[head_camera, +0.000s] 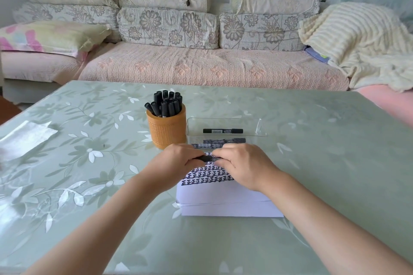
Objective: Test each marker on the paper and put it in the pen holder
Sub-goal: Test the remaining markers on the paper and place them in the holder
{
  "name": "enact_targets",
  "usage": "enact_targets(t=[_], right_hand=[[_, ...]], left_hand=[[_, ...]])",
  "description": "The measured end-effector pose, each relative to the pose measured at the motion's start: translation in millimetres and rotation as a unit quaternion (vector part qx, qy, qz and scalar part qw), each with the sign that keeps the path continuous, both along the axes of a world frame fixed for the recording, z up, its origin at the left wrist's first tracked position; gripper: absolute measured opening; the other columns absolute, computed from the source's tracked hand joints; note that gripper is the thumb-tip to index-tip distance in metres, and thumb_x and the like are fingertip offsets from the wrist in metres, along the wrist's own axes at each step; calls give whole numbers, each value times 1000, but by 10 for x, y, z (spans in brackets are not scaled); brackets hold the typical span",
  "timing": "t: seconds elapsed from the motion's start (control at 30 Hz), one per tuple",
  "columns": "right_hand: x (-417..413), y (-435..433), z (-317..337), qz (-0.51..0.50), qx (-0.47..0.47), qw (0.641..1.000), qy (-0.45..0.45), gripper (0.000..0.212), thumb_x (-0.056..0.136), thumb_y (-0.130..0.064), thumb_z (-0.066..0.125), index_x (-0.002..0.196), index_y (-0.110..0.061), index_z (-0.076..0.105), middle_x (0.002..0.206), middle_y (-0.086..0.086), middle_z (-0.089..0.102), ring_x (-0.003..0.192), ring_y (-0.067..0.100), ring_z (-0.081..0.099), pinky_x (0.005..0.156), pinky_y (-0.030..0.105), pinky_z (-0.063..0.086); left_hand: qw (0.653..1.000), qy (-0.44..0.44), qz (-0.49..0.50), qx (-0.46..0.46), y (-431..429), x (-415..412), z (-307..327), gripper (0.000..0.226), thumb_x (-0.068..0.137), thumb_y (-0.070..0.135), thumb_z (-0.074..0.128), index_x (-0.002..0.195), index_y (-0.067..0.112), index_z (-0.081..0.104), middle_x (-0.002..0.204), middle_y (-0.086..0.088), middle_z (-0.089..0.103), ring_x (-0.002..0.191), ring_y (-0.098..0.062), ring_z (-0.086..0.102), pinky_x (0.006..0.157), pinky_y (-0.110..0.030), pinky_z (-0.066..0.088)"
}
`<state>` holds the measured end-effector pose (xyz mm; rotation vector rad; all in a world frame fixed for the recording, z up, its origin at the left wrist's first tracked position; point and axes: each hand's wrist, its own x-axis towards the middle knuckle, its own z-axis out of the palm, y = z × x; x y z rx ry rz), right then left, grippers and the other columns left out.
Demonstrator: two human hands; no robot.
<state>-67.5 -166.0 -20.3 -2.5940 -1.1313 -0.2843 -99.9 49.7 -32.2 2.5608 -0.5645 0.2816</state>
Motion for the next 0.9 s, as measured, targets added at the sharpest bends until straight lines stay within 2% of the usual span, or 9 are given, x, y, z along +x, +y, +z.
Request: enact_targets(t=[0.07,0.13,0.23,0.3,0.43,0.57,0.67,0.83,0.9], right_hand=[[1,15,23,-28,3,992,122,22,98,-39,51,81,-30,61,72,-5,61,72,21,54,67,33,42],[-17,28,46,-44,8,984,172,30,98,-41,49,70,-30,50,61,-6,51,65,18,50,64,34,42],[15,48,17,-23,-17,995,96,21,98,-41,49,95,-27,65,84,-5,66,85,23,59,72,34,46],[14,57,7,-13,-6,1000,28,24,97,-37,54,115,-28,67,101,-8,68,95,19,61,69,29,40],[-10,82,-12,8,7,999,-45,21,93,-32,62,110,-24,71,87,-5,67,82,23,62,62,26,31],[-32,75,27,-29,1,990,139,30,99,-39,50,72,-28,57,63,-4,55,63,13,51,60,32,37],[-19,18,39,-49,7,981,185,35,99,-37,48,65,-32,51,56,-6,48,58,7,46,60,31,38],[22,-49,-41,-51,32,986,155,30,100,-30,44,76,-15,55,68,-2,53,71,20,51,70,38,45],[43,-51,-81,-52,39,986,151,28,101,-24,42,103,-14,67,83,-7,57,85,18,55,82,37,47]], left_hand=[[999,-39,-16,27,38,-10,0,12,92,27,61,93,19,69,74,8,58,73,-8,50,64,-31,44],[998,-49,-27,35,55,-26,1,13,93,29,59,96,20,69,76,9,58,75,-6,50,64,-28,43],[1000,-8,-13,3,56,-50,15,14,95,29,59,99,20,69,81,7,61,74,-8,54,66,-28,44],[1000,29,8,3,71,-54,20,18,96,31,55,97,19,68,80,5,62,74,-10,54,66,-31,44],[998,55,8,7,100,-46,5,24,97,32,52,95,15,67,78,4,62,73,-10,52,67,-32,43],[999,-26,-18,38,177,-31,36,11,92,22,62,99,18,70,83,10,59,76,3,47,64,-12,37],[997,-61,10,39,345,-19,42,12,93,28,61,101,22,69,89,11,57,77,-1,50,64,-21,41],[988,-9,137,66,517,-21,-120,23,93,33,60,116,33,63,101,11,55,82,-12,52,67,-33,45],[981,10,177,84,542,-21,-174,20,92,37,59,112,31,60,102,12,57,92,-15,54,68,-31,42]])
